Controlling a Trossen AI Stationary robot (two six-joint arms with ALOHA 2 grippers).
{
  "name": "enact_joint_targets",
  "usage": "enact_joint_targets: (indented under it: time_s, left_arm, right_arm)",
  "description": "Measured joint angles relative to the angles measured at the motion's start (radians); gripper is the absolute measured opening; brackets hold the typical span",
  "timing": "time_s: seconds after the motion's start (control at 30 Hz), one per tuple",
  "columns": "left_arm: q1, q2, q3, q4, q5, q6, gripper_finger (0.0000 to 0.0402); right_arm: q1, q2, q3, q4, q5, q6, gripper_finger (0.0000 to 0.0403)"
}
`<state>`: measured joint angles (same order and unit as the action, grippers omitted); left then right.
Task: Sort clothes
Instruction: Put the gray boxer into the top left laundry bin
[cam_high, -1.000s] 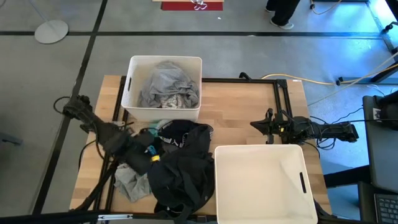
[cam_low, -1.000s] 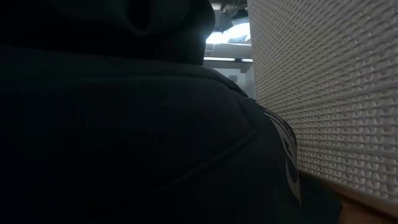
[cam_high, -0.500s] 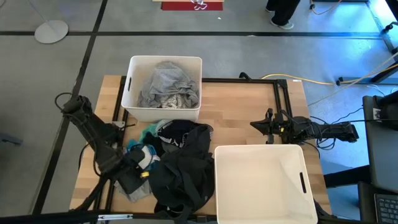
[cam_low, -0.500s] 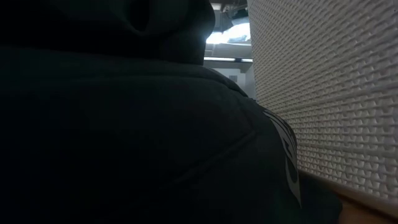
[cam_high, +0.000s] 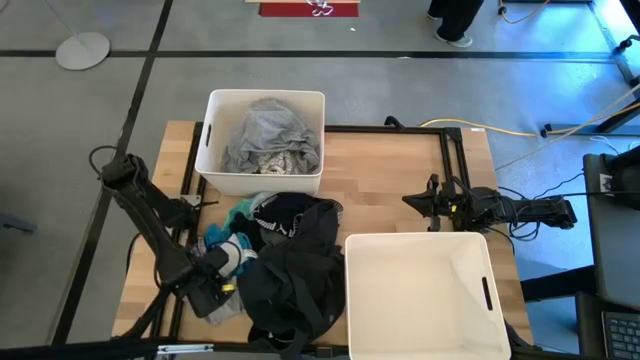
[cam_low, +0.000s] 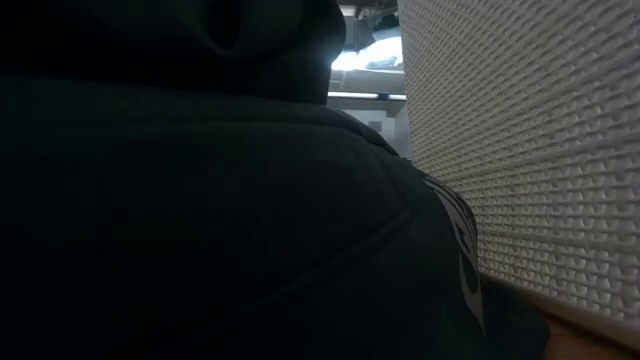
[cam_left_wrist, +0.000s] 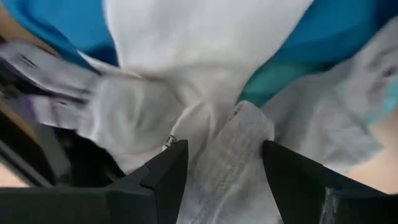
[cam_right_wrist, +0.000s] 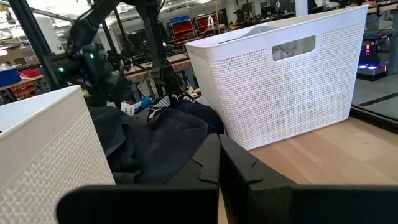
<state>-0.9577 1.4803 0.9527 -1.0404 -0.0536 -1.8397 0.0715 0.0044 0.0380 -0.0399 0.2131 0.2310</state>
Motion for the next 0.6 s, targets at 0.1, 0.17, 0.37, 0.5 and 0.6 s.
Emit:
enact_joint_targets:
  time_s: [0.1,0.17,0.37,0.5,0.6]
  left_arm:
    - [-0.001,0.000,-0.057,0.145,0.033,0.015,0.0196]
    - [-0.001,0.000,-0.087,0.237,0.032,0.031,0.0196]
    - [0.000,0.000,-0.149,0.327,0.032,0.015,0.0196]
    - [0.000,-0.001,-0.198,0.435,0.032,0.028,0.0196]
    - [0.000,-0.001,-0.235,0.493,0.032,0.031,0.0192]
  right_arm:
    - [0.000,0.000,0.000,0.000,0.000,0.000,0.0003]
    - [0.000,0.000,0.000,0.000,0.000,0.000,0.0003]
    - [0.000,0.000,0.000,0.000,0.000,0.000,0.0003]
    - [0.000,0.000,0.000,0.000,0.000,0.000,0.0003]
    - [0.000,0.000,0.000,0.000,0.000,0.000,0.0003]
